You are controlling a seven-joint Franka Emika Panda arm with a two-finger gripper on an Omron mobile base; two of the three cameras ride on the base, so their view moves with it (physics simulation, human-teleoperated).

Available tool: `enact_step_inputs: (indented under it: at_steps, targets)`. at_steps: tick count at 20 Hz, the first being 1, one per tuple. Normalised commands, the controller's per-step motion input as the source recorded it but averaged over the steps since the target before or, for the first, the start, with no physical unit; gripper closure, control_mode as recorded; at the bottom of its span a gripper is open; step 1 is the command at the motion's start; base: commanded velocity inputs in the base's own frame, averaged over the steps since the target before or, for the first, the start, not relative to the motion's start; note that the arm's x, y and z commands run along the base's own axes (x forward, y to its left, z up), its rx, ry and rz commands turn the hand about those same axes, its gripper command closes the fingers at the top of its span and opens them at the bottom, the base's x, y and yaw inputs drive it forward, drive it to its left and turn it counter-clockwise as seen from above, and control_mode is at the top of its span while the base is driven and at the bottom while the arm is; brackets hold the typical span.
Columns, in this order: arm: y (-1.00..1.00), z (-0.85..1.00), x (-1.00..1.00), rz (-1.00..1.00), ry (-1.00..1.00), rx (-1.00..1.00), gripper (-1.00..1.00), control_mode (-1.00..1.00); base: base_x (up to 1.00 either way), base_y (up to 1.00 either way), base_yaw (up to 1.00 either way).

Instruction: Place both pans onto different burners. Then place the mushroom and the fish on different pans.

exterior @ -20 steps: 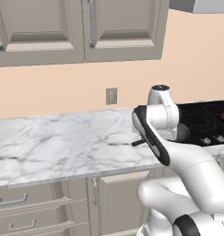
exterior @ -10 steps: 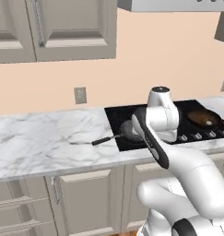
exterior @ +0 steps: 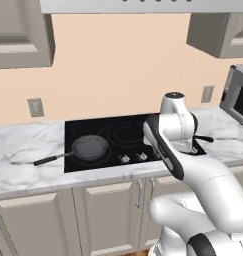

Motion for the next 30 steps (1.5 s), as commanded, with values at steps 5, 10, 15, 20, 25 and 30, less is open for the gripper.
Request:
enact_step_inputs:
  at_steps: [5,10,15,20,25,30]
  targets:
    - [0.00,0.00,0.00,0.00,0.00,0.00,-1.00,1.00,0.00,-0.89,0.00]
    - [0.00,0.00,0.00,0.00,0.00,0.00,-1.00,1.00,0.00,-0.83,0.00]
    - [0.00,0.00,0.00,0.00,0.00,0.00,-1.00,1.00,0.00,-0.78,0.00]
    - [0.00,0.00,0.00,0.00,0.00,0.00,-1.00,1.00,0.02,-0.67,0.00]
    - [0.00,0.00,0.00,0.00,0.00,0.00,-1.00,1.00,0.19,-0.54,0.00]
    - [0.00,0.00,0.00,0.00,0.00,0.00,-1.00,1.00,0.29,-0.44,0.00]
